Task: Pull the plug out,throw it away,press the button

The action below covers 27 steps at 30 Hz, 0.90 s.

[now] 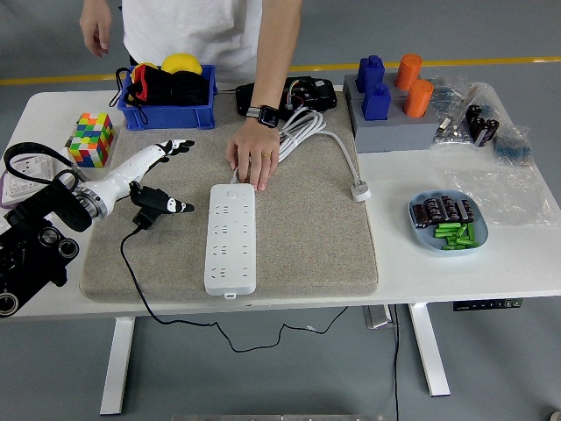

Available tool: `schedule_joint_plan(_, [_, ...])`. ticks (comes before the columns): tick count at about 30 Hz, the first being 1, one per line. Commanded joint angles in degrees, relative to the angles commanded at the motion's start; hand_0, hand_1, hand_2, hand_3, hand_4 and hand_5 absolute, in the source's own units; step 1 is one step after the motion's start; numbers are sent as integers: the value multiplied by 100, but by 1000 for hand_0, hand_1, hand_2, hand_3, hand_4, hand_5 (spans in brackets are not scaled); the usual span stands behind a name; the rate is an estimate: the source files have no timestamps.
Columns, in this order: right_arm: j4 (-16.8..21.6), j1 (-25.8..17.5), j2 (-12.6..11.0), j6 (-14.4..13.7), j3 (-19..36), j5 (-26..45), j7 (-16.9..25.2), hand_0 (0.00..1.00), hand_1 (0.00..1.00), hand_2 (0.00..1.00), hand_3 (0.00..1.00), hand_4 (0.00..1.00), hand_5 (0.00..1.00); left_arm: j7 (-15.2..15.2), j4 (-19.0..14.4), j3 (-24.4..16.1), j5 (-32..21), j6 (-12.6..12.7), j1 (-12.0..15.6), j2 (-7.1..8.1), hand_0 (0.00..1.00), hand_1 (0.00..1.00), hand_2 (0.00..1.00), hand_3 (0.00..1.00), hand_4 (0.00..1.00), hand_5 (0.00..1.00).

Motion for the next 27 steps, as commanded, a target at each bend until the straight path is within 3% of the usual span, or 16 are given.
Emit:
schedule_joint_plan(1, [3, 1, 5, -1, 7, 0, 2, 727, 683, 669, 673, 761, 655, 8, 8, 54, -52, -22, -45, -19, 667, 745, 690, 893, 997, 83])
schedule_joint_plan(2, [7, 8, 10, 1, 4, -2, 1, 727, 683, 669, 674, 761, 655, 34, 61, 136, -147, -69, -121, -46, 150, 221, 310, 726, 492, 2])
schedule_joint_plan(7, [12, 15, 36, 6, 25, 4, 1, 727, 683, 669, 674, 761, 655, 126, 404, 614, -451, -111, -505, -172, 150, 221, 310, 726, 492, 2])
schedule_joint_plan(8, [10, 14, 38, 6, 32, 2, 0, 727, 683, 668, 672, 762, 655, 151, 457, 701, -514, -108, -570, -191, 42, 72, 159, 690, 399, 2])
schedule_joint_plan(12, [-2, 13, 33, 2, 57, 4, 1, 727, 683, 668, 672, 762, 655, 487, 664, 985, -894, -323, -813, -295, 42, 72, 159, 690, 399, 2])
schedule_joint_plan(18, [-3, 14, 32, 0, 77, 6, 2, 727, 683, 669, 673, 762, 655, 885, 791, 1289, -983, -551, -1026, -406, 2, 46, 132, 686, 381, 2])
schedule_joint_plan(27, [-10, 6, 43, 5, 67, 19, -2, 727, 683, 668, 673, 762, 656, 1082, 965, 1561, -1133, -666, -1274, -542, 2, 44, 132, 687, 354, 2])
